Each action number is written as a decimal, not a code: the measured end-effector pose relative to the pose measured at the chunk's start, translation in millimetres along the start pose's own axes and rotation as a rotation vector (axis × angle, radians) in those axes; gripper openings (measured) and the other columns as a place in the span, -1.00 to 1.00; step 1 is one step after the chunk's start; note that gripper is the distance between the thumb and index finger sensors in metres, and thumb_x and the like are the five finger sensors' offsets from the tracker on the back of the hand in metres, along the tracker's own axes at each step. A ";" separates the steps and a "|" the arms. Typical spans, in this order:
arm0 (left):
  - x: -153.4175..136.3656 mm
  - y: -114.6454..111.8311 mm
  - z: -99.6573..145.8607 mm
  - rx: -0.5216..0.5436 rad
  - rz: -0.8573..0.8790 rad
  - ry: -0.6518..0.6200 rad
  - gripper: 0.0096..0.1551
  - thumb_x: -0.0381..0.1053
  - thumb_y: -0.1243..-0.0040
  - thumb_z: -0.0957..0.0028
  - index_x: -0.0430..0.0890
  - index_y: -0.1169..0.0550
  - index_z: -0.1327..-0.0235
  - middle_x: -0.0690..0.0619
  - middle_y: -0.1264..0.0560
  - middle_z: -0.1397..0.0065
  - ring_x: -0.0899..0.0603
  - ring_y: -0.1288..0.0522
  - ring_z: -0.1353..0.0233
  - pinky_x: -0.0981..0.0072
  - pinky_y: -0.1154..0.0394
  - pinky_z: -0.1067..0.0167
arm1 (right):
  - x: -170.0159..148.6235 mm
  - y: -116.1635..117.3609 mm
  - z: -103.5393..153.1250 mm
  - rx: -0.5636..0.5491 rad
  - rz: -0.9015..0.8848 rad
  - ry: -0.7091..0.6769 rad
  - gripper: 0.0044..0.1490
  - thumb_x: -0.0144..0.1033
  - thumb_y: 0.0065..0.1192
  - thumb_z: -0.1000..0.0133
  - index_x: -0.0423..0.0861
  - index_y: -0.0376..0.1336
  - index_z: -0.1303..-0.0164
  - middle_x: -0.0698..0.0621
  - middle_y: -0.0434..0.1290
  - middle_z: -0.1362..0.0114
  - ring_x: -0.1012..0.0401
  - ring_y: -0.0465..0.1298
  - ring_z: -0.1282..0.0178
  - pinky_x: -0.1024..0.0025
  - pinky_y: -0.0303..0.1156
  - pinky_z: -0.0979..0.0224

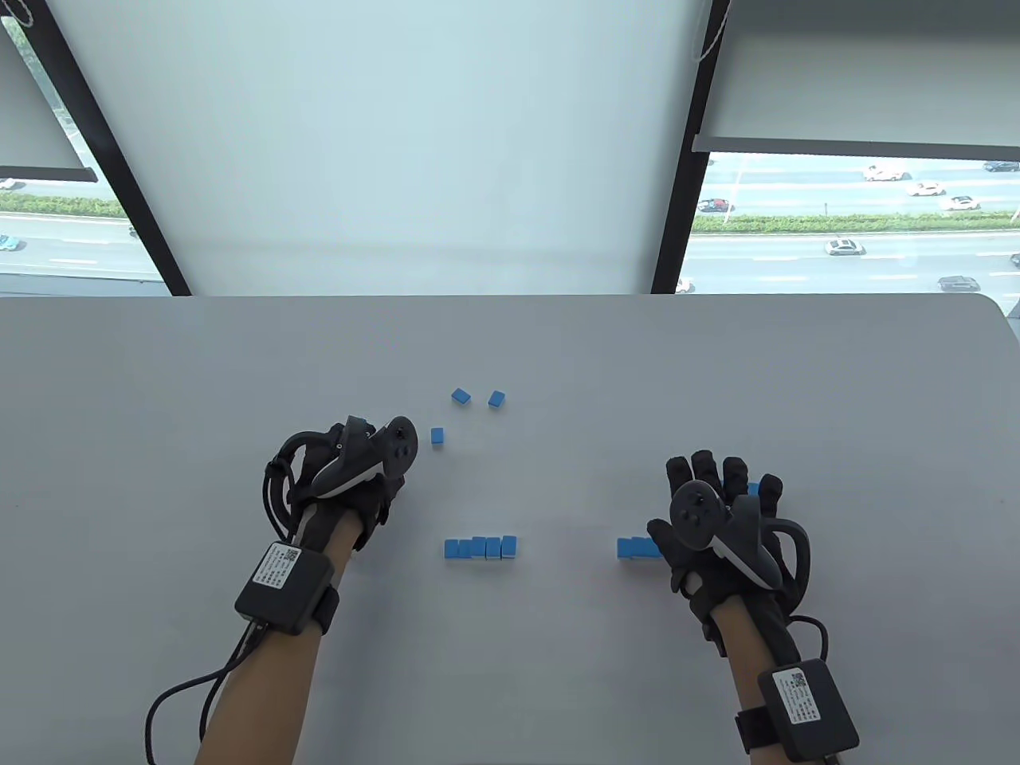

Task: Build mahjong tile wall

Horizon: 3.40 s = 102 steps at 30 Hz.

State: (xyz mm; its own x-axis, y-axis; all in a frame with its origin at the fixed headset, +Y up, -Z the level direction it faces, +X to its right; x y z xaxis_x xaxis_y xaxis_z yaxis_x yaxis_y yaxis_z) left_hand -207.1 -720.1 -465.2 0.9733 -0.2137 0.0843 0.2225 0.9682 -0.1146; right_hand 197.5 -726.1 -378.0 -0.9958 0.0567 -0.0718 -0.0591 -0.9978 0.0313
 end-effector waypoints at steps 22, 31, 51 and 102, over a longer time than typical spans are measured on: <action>9.8 -26.7 -3.9 -0.013 -0.032 0.047 -0.34 0.17 -0.45 0.20 0.00 -0.61 -0.19 0.08 -0.66 -0.14 -0.10 -0.65 -0.07 -0.14 -0.53 -0.16 | 1.1 0.0 0.3 0.001 0.001 -0.003 0.05 0.34 0.12 0.00 0.25 -0.20 -0.62 0.14 -0.21 -0.76 -0.08 -0.22 -0.71 -0.26 -0.40 -0.52; 12.5 7.3 30.9 0.099 0.101 -0.027 -0.32 0.13 -0.40 0.15 -0.11 -0.57 -0.23 0.06 -0.65 -0.05 -0.07 -0.65 -0.01 -0.14 -0.55 -0.14 | 0.6 -0.1 0.5 0.004 -0.005 0.000 0.05 0.34 0.12 -0.01 0.25 -0.20 -0.62 0.14 -0.21 -0.76 -0.08 -0.22 -0.71 -0.25 -0.41 -0.52; 72.8 -8.3 79.7 0.154 0.201 -0.307 -0.31 0.15 -0.43 0.17 -0.08 -0.57 -0.23 0.12 -0.63 -0.01 -0.05 -0.62 0.01 -0.14 -0.52 -0.15 | -0.9 1.1 0.2 0.003 -0.004 0.012 0.05 0.34 0.12 0.00 0.25 -0.20 -0.62 0.14 -0.21 -0.76 -0.08 -0.22 -0.71 -0.26 -0.40 -0.52; 25.1 -26.6 -44.5 -0.043 -0.141 0.032 -0.37 0.18 -0.38 0.13 0.22 -0.51 -0.28 0.20 -0.57 -0.12 -0.07 -0.57 -0.10 -0.13 -0.47 -0.21 | -2.6 -1.2 0.1 0.003 -0.007 0.008 0.04 0.34 0.12 -0.01 0.25 -0.19 -0.62 0.15 -0.20 -0.76 -0.07 -0.22 -0.71 -0.25 -0.40 -0.52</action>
State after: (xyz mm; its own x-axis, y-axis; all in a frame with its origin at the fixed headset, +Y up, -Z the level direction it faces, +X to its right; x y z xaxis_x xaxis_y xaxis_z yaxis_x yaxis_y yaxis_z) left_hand -186.1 -756.9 -504.1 0.9333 -0.3520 0.0710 0.3588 0.9218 -0.1467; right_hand 200.1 -725.1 -377.7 -0.9948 0.0629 -0.0805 -0.0658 -0.9972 0.0342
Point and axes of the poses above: the tracker on the back of each hand, its own x axis roughly to the thumb side, its own z axis roughly from the fingertips to the wrist, y = z × x, the point moved 3 cm from there along -z, roughly from the wrist to the fingertips
